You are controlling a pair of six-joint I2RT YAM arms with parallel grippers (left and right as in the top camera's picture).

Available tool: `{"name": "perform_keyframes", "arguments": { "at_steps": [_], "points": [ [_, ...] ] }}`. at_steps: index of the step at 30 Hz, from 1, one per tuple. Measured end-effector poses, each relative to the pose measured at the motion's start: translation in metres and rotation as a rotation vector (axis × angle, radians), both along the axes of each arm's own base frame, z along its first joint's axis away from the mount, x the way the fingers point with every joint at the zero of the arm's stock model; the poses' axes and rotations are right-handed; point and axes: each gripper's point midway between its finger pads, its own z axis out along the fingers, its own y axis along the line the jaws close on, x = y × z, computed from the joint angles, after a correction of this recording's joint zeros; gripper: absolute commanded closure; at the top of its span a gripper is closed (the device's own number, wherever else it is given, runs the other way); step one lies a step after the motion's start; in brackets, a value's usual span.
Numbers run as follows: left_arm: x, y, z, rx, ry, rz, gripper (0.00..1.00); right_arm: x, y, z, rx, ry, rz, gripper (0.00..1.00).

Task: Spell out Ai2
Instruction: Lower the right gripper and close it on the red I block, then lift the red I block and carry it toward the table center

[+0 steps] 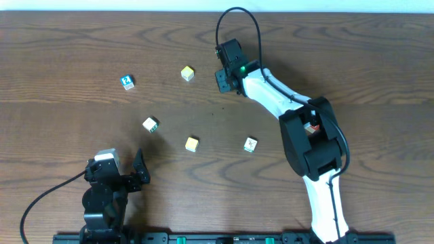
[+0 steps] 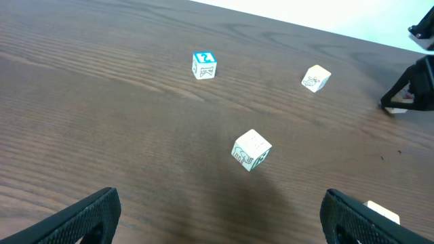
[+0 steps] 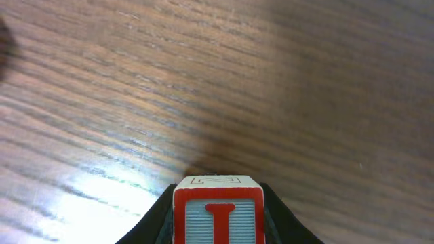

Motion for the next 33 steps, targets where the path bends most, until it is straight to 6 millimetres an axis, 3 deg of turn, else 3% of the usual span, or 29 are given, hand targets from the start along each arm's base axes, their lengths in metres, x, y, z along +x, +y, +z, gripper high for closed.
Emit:
{"name": "perform_keyframes", "arguments": {
  "at_steps": [7,11,17,21,27,29,33],
  "points": [
    [0.000,0.000,0.000,0.000,0.000,0.000,0.05,0.000,0.007,0.039,0.037,-0.003,0.018,0.99],
    [0.000,0.000,0.000,0.000,0.000,0.000,0.05,-0.011,0.011,0.092,0.101,-0.033,0.044,0.99],
    [0.000,0.000,0.000,0.000,0.000,0.000,0.05,-0.044,0.001,0.194,0.172,-0.109,0.070,0.99],
    [0.000,0.000,0.000,0.000,0.000,0.000,0.05,-0.070,-0.014,0.229,0.146,-0.126,0.087,0.99],
    [0.000,0.000,0.000,0.000,0.000,0.000,0.05,-0.088,-0.007,0.246,0.146,-0.184,0.103,0.99],
    [0.000,0.000,0.000,0.000,0.000,0.000,0.05,-0.099,-0.007,0.240,0.157,-0.196,0.095,0.99],
    [0.000,0.000,0.000,0.000,-0.001,0.000,0.05,-0.118,-0.015,0.208,0.209,-0.191,0.021,0.99]
  ]
}}
